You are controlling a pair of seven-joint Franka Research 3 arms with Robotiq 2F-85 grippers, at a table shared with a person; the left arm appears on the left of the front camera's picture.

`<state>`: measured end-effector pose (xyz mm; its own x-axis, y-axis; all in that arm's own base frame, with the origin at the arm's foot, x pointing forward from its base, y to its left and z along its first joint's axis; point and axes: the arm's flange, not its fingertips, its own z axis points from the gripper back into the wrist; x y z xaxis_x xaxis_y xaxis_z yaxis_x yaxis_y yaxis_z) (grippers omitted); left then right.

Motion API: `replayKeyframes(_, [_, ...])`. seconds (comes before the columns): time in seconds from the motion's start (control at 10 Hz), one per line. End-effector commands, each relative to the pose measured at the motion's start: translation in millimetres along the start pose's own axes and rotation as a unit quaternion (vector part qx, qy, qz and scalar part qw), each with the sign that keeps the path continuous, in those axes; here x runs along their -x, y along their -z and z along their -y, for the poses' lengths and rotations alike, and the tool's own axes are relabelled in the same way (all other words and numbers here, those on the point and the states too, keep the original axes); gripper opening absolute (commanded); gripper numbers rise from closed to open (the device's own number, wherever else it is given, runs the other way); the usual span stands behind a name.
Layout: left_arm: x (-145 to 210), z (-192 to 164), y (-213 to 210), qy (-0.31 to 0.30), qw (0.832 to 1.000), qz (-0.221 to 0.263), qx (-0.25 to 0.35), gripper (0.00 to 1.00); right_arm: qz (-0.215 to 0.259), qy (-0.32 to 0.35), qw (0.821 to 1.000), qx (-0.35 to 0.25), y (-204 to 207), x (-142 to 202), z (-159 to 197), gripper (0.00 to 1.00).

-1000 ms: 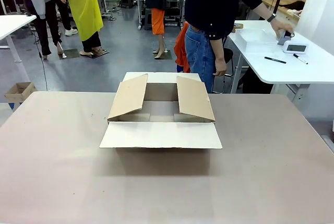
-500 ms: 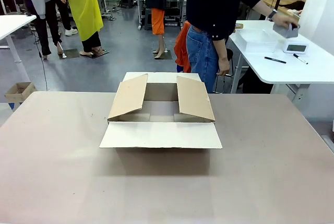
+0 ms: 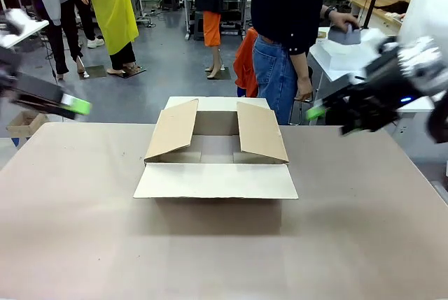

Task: Pack the gift set into the box.
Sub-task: Place both hands on the side flaps of the Package Box and spread them outward.

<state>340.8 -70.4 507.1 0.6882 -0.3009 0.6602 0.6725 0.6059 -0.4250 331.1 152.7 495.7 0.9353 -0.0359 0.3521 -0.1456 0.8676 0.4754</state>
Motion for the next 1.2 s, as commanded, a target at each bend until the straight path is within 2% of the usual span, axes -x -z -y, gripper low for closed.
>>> replayKeyframes(0.0, [2, -21, 37, 0.019, 0.999, -0.037, -0.032, 1.0, 0.053, -0.076, 0.994, 0.062, 30, 25, 1, 1.0])
replayKeyframes(0.1, [0, 0, 0, 0.0, 1.0, 0.0, 0.0, 1.0, 0.0, 0.0, 1.0, 0.0, 0, 0, 0, 1.0])
replayKeyframes(0.2, [0, 0, 0, 0.0, 1.0, 0.0, 0.0, 1.0, 0.0, 0.0, 1.0, 0.0, 0, 0, 0, 1.0])
replayKeyframes(0.3, [-5, 8, 39, 0.023, 0.999, -0.026, -0.013, 1.0, 0.003, -0.048, 0.998, 0.031, 27, 14, -30, 1.0])
replayKeyframes(0.4, [-22, 32, 64, 0.054, 0.995, -0.059, -0.052, 1.0, -0.01, -0.146, 0.989, 0.036, 61, 8, -63, 1.0])
replayKeyframes(0.5, [-43, 51, 84, 0.062, 0.991, -0.077, -0.088, 1.0, 0.009, -0.162, 0.986, 0.04, 79, 3, -82, 1.0])
replayKeyframes(0.6, [-64, 62, 101, 0.05, 0.985, -0.107, -0.124, 1.0, 0.037, -0.182, 0.982, 0.034, 88, 1, -86, 1.0])
replayKeyframes(0.8, [-103, 64, 133, -0.005, 0.973, -0.156, -0.168, 1.0, 0.083, -0.171, 0.982, 0.02, 91, 7, -71, 1.0])
replayKeyframes(0.9, [-121, 59, 152, -0.02, 0.969, -0.167, -0.184, 1.0, 0.086, -0.161, 0.983, 0.025, 79, 15, -55, 1.0])
replayKeyframes(1.1, [-138, 49, 179, -0.036, 0.965, -0.194, -0.173, 1.0, 0.09, -0.144, 0.985, -0.001, 49, 28, -17, 1.0])
